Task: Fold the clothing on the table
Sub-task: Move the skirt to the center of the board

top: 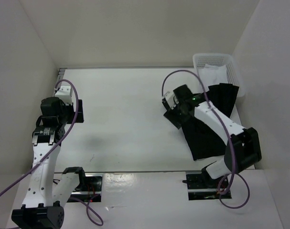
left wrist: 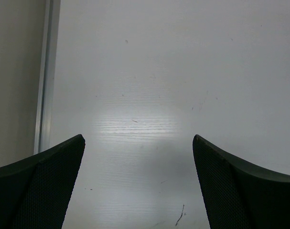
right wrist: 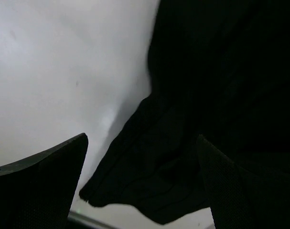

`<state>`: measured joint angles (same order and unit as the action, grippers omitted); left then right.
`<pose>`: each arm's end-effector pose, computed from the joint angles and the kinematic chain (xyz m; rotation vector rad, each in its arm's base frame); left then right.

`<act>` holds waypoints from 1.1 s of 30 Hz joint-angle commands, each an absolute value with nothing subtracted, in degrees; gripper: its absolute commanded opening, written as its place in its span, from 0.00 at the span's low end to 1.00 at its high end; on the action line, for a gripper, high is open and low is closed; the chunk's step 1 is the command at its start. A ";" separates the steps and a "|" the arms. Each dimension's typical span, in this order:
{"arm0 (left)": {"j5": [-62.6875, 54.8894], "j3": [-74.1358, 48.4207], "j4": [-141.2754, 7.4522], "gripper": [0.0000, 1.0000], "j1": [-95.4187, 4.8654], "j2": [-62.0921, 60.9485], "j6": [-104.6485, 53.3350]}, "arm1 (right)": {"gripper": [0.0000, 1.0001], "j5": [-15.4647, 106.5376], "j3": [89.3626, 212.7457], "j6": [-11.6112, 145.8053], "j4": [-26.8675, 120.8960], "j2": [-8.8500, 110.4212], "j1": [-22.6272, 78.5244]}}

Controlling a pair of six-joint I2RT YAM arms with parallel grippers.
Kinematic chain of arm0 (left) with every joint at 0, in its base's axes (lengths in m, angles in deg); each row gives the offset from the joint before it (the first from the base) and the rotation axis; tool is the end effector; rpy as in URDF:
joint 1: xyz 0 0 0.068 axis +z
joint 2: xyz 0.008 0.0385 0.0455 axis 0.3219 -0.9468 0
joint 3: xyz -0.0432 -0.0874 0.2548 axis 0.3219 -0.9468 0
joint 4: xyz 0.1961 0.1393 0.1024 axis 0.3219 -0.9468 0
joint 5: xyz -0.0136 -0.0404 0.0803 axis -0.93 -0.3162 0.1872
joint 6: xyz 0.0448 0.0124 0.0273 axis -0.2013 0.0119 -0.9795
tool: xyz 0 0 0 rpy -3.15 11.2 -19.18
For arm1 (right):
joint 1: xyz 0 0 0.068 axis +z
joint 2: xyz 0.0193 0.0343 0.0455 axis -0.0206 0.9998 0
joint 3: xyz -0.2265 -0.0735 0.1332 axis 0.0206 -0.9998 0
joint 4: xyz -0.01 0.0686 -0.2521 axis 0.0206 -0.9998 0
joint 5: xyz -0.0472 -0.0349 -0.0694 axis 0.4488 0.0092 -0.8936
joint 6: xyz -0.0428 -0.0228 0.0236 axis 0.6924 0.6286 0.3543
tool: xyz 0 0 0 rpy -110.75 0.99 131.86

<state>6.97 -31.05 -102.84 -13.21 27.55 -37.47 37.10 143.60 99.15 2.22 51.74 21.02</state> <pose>0.1738 0.0185 0.3456 -0.1236 2.0418 0.1098 0.2703 0.1097 0.2804 -1.0433 2.3870 -0.0370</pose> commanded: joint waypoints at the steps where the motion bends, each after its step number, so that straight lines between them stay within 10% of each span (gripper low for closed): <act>1: 5.86 -31.33 -100.92 0.99 -12.80 27.72 -38.55 | 0.98 27.99 138.89 101.16 0.32 53.79 26.05; 23: 5.86 -31.85 -100.92 0.99 -12.80 29.39 -38.55 | 0.98 24.80 134.74 101.86 15.34 70.33 19.14; 26: 5.86 -31.85 -100.92 0.99 -12.80 29.39 -38.55 | 0.62 25.41 136.32 102.39 15.97 71.65 15.97; 27: 5.86 -31.85 -100.92 0.99 -12.80 29.39 -38.55 | 0.01 25.41 136.94 102.39 15.97 71.66 15.26; 33: 5.86 -31.85 -100.92 0.99 -12.80 29.39 -38.55 | 0.00 35.33 145.53 102.12 6.94 62.82 18.13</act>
<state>6.89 -31.79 -102.84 -13.17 28.79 -37.49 28.73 138.93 101.97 10.62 70.19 14.37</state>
